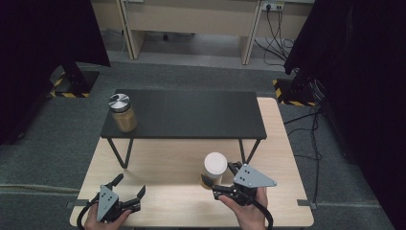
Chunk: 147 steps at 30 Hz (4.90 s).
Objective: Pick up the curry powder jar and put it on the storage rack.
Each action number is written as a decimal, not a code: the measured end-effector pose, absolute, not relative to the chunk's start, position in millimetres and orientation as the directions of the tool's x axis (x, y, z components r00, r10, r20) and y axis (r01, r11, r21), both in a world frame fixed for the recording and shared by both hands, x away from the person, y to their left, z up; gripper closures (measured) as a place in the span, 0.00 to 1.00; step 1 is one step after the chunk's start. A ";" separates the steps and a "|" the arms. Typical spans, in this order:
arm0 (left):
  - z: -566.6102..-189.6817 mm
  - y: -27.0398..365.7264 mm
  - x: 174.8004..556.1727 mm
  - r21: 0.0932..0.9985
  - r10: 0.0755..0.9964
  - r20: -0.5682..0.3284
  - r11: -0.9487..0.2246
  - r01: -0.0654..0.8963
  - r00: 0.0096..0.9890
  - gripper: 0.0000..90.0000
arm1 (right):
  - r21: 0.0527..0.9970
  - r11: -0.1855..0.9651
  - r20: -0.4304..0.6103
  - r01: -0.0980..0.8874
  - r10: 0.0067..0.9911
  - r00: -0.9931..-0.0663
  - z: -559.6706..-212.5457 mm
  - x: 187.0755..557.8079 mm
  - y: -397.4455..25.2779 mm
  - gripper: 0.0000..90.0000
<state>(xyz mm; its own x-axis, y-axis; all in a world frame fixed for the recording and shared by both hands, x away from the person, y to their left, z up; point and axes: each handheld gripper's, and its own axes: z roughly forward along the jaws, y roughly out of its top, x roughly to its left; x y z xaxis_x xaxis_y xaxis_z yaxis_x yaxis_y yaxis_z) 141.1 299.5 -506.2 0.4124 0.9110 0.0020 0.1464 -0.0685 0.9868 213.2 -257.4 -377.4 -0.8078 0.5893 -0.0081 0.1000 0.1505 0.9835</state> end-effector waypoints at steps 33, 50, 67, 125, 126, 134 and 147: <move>-504.3 300.3 141.2 0.988 0.907 0.000 -0.066 0.142 0.421 0.09 | 0.986 0.140 -0.005 0.091 0.574 -0.819 -313.4 247.0 -258.3 0.36; -504.3 302.0 141.0 0.989 0.910 -0.006 -0.057 0.139 0.414 0.10 | 0.988 0.121 0.005 0.101 0.616 -0.787 -288.4 284.3 -251.6 0.36; -505.5 302.4 143.5 0.986 0.910 -0.006 -0.063 0.151 0.414 0.10 | 0.981 0.148 -0.012 0.129 0.699 -0.715 -281.1 320.0 -237.0 0.36; -504.7 299.9 143.2 0.988 0.910 -0.012 -0.054 0.146 0.414 0.10 | 0.980 0.099 0.048 0.171 0.720 -0.692 -297.8 331.0 -230.3 0.36; -504.7 299.9 143.3 0.988 0.910 -0.011 -0.054 0.145 0.414 0.10 | 0.980 0.097 0.050 0.171 0.719 -0.693 -298.2 331.3 -230.6 0.36; -504.2 299.3 142.7 0.988 0.909 -0.010 -0.055 0.143 0.417 0.10 | 0.984 0.079 0.055 0.158 0.714 -0.698 -308.6 331.3 -230.0 0.09; -503.6 299.0 141.6 0.989 0.907 -0.010 -0.053 0.137 0.420 0.10 | 0.990 0.088 0.010 0.108 0.726 -0.687 -309.2 296.5 -238.1 0.02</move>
